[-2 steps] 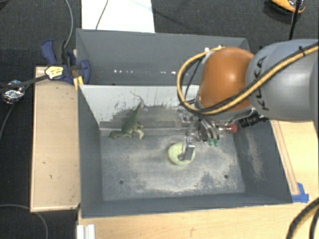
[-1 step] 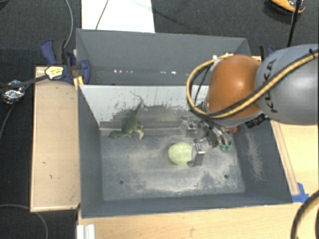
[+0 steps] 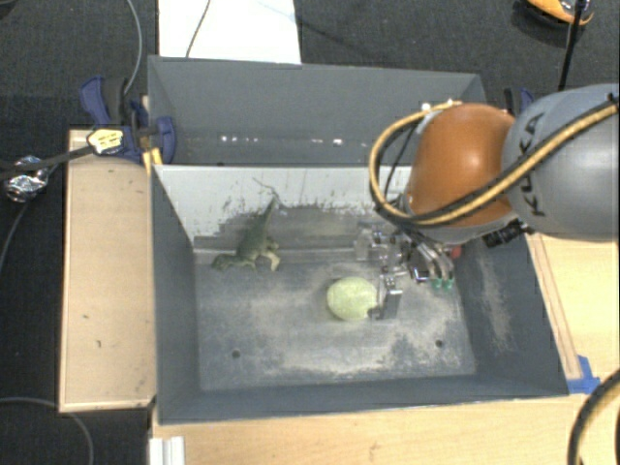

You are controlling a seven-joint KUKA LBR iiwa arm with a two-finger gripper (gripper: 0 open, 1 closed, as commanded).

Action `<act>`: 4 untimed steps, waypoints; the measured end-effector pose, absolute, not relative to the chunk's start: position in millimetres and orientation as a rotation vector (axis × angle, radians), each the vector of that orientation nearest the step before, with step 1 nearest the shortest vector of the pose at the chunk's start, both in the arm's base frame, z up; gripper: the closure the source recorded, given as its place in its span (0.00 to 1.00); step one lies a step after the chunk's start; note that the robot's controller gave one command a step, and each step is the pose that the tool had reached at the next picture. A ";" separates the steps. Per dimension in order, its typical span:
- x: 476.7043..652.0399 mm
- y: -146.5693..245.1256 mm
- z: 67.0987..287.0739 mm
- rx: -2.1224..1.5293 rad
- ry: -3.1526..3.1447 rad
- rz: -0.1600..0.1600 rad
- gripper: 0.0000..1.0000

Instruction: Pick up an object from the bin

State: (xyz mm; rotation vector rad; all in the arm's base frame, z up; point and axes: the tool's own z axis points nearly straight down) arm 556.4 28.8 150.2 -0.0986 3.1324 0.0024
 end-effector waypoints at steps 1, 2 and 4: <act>547.7 34.6 83.8 0.169 3.130 0.004 0.00; 545.9 35.1 67.8 0.045 3.130 0.003 1.00; 544.9 35.1 74.5 0.036 3.132 0.004 1.00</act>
Offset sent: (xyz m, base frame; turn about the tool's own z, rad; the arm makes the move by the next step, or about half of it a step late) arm -0.0116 0.0063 -0.0802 0.0843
